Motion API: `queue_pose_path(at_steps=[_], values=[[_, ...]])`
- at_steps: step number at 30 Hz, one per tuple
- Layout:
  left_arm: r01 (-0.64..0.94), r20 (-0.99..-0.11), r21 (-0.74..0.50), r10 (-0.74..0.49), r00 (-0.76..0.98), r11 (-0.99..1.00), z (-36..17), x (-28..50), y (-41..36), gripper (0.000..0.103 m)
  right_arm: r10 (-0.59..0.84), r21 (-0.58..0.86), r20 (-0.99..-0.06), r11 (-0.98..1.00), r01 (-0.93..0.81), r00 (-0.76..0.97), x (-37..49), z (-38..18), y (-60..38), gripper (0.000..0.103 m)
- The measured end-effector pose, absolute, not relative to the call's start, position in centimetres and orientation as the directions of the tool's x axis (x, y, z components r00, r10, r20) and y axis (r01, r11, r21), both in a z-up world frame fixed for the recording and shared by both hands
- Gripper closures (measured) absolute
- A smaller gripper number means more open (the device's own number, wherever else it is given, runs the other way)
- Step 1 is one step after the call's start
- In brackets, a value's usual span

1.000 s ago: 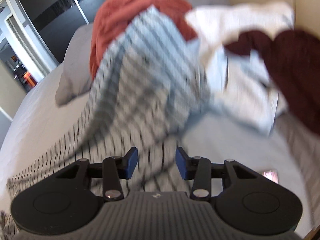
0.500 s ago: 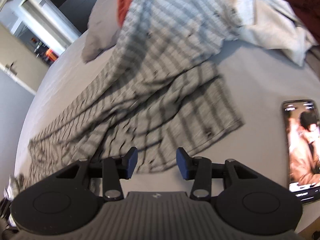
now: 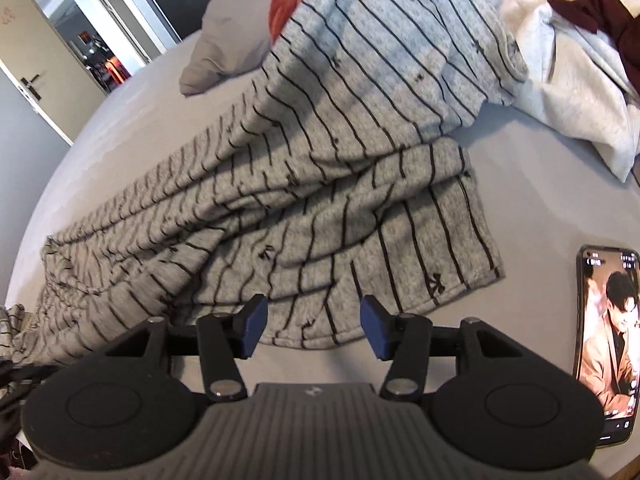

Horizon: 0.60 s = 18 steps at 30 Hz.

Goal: Fold clothes

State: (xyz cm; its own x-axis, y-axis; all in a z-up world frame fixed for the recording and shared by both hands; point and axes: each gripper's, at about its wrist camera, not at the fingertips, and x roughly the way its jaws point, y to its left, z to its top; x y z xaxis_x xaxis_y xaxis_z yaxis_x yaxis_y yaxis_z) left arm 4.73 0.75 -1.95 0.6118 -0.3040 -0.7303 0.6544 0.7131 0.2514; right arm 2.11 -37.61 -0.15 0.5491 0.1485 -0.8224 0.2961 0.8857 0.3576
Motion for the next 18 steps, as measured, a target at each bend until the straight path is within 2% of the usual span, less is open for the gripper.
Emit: queue_pose_path(at_steps=[7,12,18], values=[[0.604,-0.732,0.236,-0.270,0.626,0.761,-0.7,2.4,5.1,0.103,0.111,0.349,-0.826,0.871,0.346,0.552,3.2,0.2,-37.6,0.047],[0.560,-0.776,0.222,-0.202,0.597,0.798,-2.6,2.0,8.2,0.103,0.123,0.361,-0.814,0.873,0.328,0.568,4.5,1.2,-36.4,0.047],[0.553,-0.807,0.202,-0.183,0.561,0.808,-4.7,1.5,10.1,0.103,0.105,0.372,-0.812,0.851,0.371,0.574,6.4,1.6,-35.7,0.047]])
